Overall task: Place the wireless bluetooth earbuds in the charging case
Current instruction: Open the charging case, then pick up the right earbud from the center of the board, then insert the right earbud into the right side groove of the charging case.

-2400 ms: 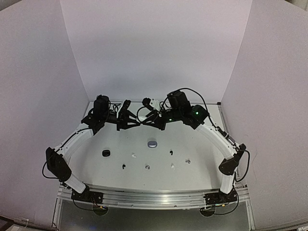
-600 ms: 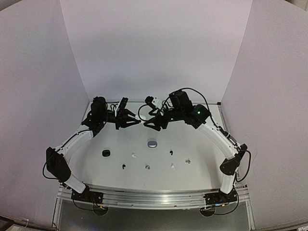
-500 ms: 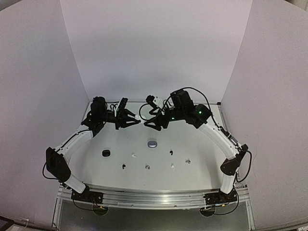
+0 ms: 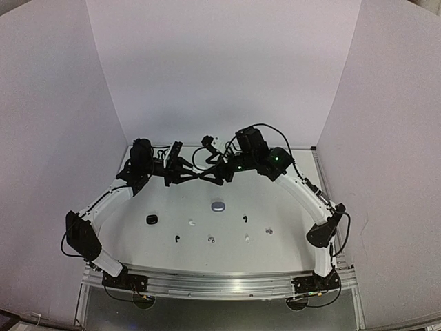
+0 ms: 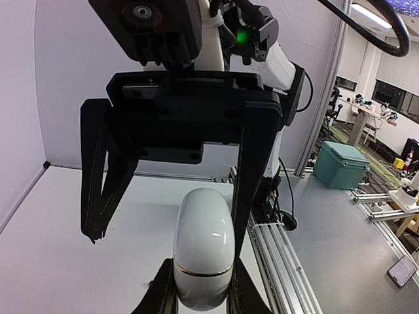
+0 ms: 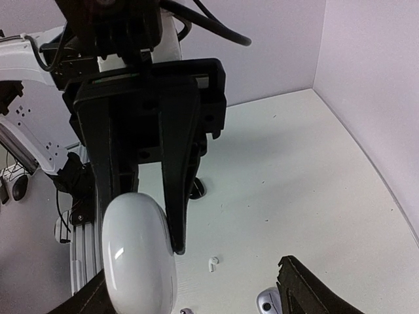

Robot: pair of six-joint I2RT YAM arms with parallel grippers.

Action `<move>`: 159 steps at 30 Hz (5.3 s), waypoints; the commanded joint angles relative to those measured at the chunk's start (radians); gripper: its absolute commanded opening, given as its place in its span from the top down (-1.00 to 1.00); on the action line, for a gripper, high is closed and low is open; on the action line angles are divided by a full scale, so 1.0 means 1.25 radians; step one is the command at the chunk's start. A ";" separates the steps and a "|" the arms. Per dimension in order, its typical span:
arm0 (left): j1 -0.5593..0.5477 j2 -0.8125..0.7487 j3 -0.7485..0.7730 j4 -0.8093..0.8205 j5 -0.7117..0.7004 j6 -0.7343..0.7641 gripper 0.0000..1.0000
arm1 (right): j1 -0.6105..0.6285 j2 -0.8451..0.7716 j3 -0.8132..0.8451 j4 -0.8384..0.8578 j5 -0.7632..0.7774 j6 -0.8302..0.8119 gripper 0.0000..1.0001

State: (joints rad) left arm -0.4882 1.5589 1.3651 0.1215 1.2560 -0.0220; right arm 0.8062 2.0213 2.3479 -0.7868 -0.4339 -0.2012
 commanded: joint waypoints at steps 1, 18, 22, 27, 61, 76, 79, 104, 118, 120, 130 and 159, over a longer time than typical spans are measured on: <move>-0.002 -0.033 0.009 -0.015 0.028 0.046 1.00 | 0.000 0.013 0.044 0.012 -0.013 0.006 -0.50; -0.002 -0.033 0.013 -0.056 0.035 0.152 1.00 | -0.028 0.026 0.072 0.019 -0.059 0.034 -0.50; -0.002 -0.035 0.014 -0.077 0.033 0.180 1.00 | -0.035 0.030 0.081 0.023 -0.065 0.042 -0.50; -0.002 -0.041 0.010 -0.113 0.030 0.213 1.00 | -0.055 0.037 0.096 0.035 -0.057 0.064 -0.50; 0.029 -0.209 -0.298 0.206 -0.323 -0.152 1.00 | -0.150 -0.145 -0.466 -0.188 0.338 0.509 -0.53; 0.062 -0.225 -0.397 0.277 -0.390 -0.168 1.00 | 0.029 0.124 -0.470 -0.354 0.340 0.424 0.09; 0.065 -0.209 -0.399 0.290 -0.381 -0.165 1.00 | 0.050 0.128 -0.478 -0.354 0.342 0.426 0.10; 0.063 -0.159 -0.387 0.319 -0.357 -0.142 1.00 | 0.062 0.179 -0.521 -0.306 0.388 0.391 0.52; 0.063 -0.166 -0.394 0.319 -0.365 -0.137 1.00 | 0.062 0.147 -0.495 -0.317 0.388 0.419 1.00; 0.063 -0.168 -0.398 0.319 -0.373 -0.137 1.00 | 0.062 0.126 -0.470 -0.324 0.396 0.438 1.00; 0.055 -0.153 -0.467 0.471 -0.359 -0.157 1.00 | 0.062 -0.067 -0.218 -0.215 0.490 0.532 1.00; 0.002 -0.115 -0.529 0.727 -0.222 -0.119 1.00 | 0.171 -0.199 -0.456 0.517 0.400 0.338 1.00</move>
State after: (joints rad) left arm -0.4799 1.4319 0.6979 0.9778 0.9586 -0.1420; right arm 1.0134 1.7763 1.7837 -0.2026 0.0558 0.2686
